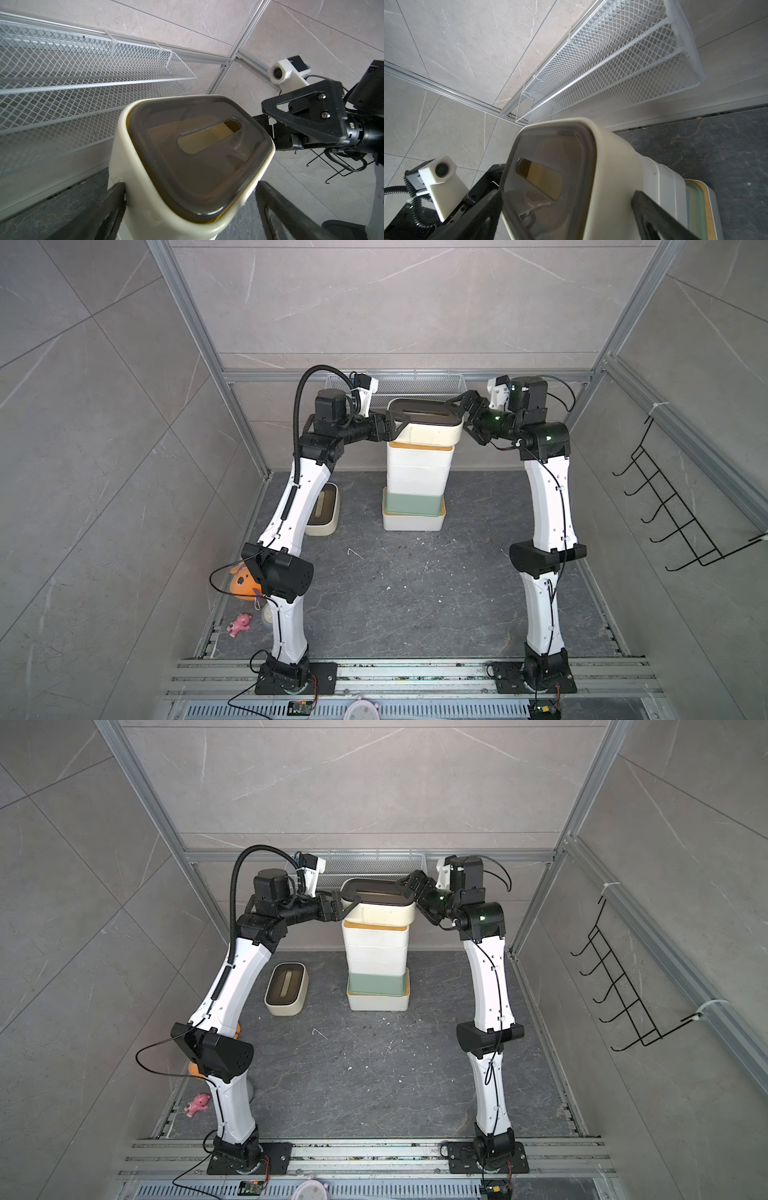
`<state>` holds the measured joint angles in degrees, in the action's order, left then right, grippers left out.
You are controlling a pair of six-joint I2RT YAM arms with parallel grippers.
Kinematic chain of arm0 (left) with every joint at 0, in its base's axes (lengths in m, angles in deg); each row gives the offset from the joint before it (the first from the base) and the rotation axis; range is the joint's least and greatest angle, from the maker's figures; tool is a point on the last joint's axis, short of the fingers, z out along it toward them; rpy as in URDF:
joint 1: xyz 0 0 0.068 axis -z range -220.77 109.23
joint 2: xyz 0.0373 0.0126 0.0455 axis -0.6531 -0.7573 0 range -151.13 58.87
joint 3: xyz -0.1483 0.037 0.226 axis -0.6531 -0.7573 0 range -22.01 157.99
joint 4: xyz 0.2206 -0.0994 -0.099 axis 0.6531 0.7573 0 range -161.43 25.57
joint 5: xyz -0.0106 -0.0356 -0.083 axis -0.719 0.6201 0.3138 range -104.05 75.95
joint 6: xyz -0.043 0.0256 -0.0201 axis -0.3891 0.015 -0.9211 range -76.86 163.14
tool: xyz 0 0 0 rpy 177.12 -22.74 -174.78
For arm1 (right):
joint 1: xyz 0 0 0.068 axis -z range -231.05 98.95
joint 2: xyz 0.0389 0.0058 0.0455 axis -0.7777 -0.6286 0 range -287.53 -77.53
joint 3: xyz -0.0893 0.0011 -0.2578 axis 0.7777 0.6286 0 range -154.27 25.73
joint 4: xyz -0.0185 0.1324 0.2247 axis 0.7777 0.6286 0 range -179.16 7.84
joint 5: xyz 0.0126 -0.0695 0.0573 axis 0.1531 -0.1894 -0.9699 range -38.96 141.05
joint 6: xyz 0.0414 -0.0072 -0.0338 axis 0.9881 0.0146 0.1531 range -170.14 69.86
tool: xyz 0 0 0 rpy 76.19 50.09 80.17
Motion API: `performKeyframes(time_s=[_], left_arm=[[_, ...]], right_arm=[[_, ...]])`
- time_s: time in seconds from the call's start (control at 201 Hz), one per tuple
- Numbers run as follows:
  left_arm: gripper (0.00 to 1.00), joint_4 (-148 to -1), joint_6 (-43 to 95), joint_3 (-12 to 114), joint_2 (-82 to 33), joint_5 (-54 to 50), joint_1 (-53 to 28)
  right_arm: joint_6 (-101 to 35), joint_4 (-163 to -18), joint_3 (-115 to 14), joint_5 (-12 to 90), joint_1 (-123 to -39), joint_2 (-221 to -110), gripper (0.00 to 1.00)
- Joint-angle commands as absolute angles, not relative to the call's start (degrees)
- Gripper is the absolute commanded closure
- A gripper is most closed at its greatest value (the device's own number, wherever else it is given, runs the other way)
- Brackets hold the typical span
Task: Stack the tissue boxes
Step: Adjust the tissue box on the tissue box.
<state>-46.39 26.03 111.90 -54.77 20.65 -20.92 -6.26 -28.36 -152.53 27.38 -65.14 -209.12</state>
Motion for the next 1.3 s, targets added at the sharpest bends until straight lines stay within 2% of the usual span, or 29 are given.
performKeyframes(time_s=[0.0,0.808,1.107,1.291], left_arm=[[0.01,-48.9,26.1,111.9,-51.0,24.9,-18.3],[0.01,-46.6,27.5,110.5,-50.7,19.5,-18.2],[0.01,-43.6,27.4,111.2,-49.0,10.0,-18.6],[0.01,-44.0,27.1,110.1,-48.1,9.7,-18.7]], right_arm=[[-6.2,-27.6,-155.7,24.8,-67.3,-209.2,0.00],[-7.3,-25.8,-155.7,27.1,-67.6,-209.4,0.00],[-12.7,-23.5,-155.7,35.6,-67.6,-204.0,0.00],[-17.5,-21.3,-155.7,39.3,-67.5,-201.3,0.00]])
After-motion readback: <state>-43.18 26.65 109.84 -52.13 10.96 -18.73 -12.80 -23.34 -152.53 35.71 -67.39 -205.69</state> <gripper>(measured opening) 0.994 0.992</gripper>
